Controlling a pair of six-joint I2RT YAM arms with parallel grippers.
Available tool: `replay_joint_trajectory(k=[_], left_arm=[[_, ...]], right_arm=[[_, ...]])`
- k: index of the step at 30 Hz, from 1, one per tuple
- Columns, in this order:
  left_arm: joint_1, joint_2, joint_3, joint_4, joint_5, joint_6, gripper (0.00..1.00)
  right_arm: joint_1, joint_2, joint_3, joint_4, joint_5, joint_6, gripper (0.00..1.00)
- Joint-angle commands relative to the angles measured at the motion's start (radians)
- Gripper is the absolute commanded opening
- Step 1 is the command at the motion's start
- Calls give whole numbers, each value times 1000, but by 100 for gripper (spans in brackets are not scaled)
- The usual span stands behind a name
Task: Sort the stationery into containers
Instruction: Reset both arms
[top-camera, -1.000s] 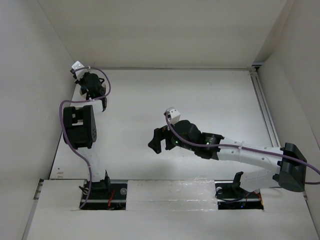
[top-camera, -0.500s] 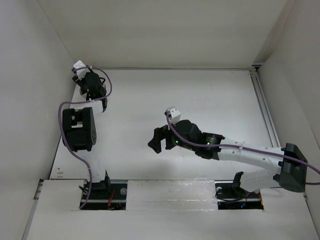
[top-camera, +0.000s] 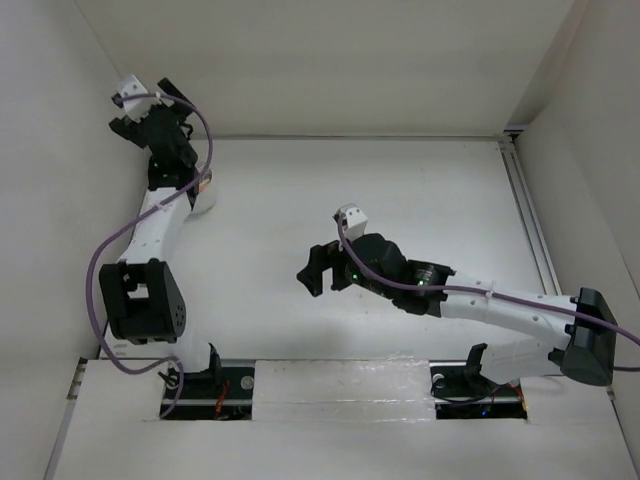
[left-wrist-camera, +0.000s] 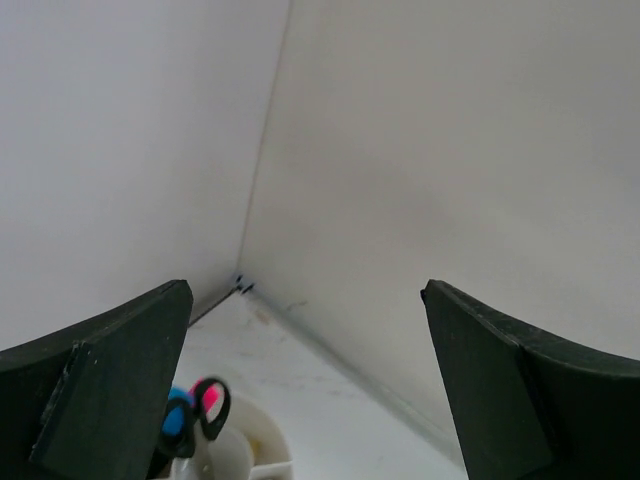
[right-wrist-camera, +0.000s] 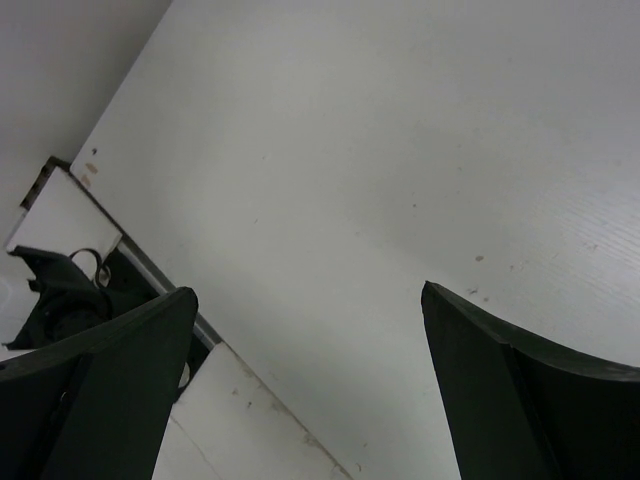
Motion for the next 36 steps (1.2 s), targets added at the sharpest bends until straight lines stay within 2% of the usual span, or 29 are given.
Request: replay_joint_trajectory(k=[1,2,5,7,10,13,18,22,25,29,36], left_arm=[[3,-155,193,-248,78,-75,100],[3,-173,222,-372,89,-86,100],[3,-244,317,-560,134,-154,100],[3,-281,377,-776,148,-207,100],[3,-393,351,-980,190,-258,100],[3,-551,206,-1106,223,-279,100],[3,-832,-125,-1166,431,-367,100],[3,-990,-248,-1211,485,-367,100],[3,-1094,-296,-1278,490,-356,100],[3,-1258,-353,-1288,523,-347,100],[3,-1254,-310,-1358,482,-326,100]], right_arm=[[8,-34,111,-71,130,-18,100],[8,-34,126,-93,170,-28,100],[8,-34,195,-197,259,-37,100],[8,-56,247,-250,298,-37,100],[8,-70,304,-340,371,-37,100],[8,-100,353,-438,422,-48,100],[8,-142,490,-653,508,-48,100],[8,-194,510,-748,554,-29,100],[8,-257,458,-782,565,-6,100],[8,-350,374,-782,591,37,100],[8,-511,298,-804,562,66,100]])
